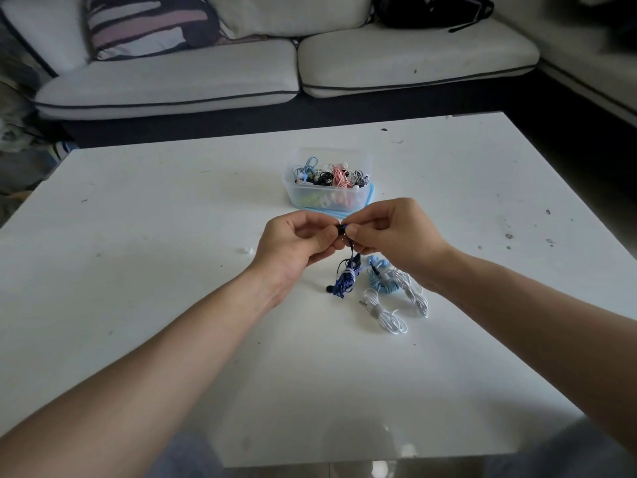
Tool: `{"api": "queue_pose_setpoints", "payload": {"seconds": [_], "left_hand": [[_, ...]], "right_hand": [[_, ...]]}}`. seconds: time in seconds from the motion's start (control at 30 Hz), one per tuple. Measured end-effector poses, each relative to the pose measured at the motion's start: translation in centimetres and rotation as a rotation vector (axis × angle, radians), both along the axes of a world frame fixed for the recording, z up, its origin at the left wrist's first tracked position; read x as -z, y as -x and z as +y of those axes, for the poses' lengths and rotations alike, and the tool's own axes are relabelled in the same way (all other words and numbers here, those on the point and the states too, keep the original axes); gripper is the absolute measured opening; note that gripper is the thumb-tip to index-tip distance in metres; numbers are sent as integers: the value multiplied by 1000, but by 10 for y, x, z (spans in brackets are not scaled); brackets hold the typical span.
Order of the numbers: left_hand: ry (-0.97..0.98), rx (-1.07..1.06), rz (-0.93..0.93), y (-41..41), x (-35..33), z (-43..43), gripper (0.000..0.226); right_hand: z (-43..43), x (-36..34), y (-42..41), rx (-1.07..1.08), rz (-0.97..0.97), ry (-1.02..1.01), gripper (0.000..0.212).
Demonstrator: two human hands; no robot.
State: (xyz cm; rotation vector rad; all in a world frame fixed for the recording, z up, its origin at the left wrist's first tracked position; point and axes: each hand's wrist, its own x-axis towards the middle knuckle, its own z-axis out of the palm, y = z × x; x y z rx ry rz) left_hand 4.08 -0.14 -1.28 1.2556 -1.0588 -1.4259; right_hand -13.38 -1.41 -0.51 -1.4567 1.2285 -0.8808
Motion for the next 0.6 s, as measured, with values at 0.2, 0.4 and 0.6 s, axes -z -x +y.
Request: {"api": "queue_pose_setpoints", "payload": {"seconds": [0.2,0.4,0.6], "left_hand": [[73,20,-121,0,-3,1,12],[-60,28,23,-3,-6,-1,14],[-109,73,94,-4,-8,-2,12]], "right_hand": [[3,0,-2,29,-120,-125,10],[1,1,0,0,-144,-96,11],[-1,-2,6,-98,-82,-17,17]]}}
